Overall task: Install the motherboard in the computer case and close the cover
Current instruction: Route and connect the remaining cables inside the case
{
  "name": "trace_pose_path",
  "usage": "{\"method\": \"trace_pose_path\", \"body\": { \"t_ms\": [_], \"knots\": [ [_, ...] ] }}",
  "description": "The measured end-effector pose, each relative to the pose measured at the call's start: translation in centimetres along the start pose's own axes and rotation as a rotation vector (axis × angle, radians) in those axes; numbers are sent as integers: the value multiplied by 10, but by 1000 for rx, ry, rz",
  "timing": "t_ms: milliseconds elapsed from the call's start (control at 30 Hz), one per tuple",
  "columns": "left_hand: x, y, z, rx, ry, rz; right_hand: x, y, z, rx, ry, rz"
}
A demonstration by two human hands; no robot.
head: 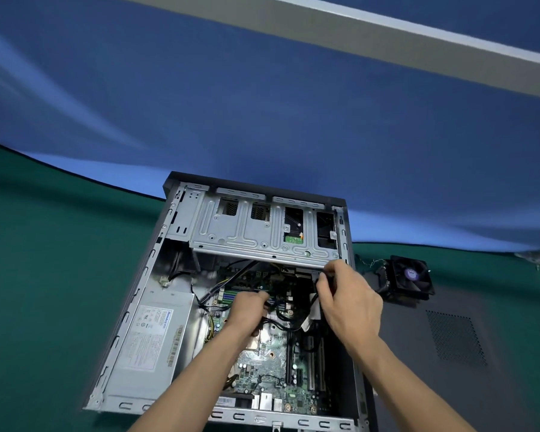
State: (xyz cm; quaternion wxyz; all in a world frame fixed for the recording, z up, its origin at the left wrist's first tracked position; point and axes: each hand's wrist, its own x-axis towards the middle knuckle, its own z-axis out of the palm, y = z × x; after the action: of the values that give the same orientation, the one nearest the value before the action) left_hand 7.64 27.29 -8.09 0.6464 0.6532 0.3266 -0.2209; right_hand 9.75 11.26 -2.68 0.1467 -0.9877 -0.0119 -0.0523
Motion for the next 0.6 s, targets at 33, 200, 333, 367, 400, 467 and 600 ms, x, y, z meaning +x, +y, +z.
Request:
{"method": "trace_pose_path", "body": {
  "t_ms": [33, 200, 333, 367, 400, 467, 600],
  "knots": [
    [-3, 2, -1, -26, -2, 9, -2, -2, -2, 18, 17, -64],
    [-15, 3, -5, -43, 47, 147, 4, -25, -3, 77, -105, -193],
    [-21, 4, -20, -82, 102, 303, 15, -55, 0, 27, -233, -241],
    [-23, 5, -23, -90, 101, 326, 17, -62, 1, -7, -273, -241],
    [-24, 5, -24, -96, 104, 348, 18, -68, 2, 12, -350, -206],
    [-25, 4, -25, -85, 112, 378, 20, -76, 8, 187, -553, -81],
    [-28, 3, -22, -109, 35, 377, 20, -76, 19, 397, -657, 82]
  ]
}}
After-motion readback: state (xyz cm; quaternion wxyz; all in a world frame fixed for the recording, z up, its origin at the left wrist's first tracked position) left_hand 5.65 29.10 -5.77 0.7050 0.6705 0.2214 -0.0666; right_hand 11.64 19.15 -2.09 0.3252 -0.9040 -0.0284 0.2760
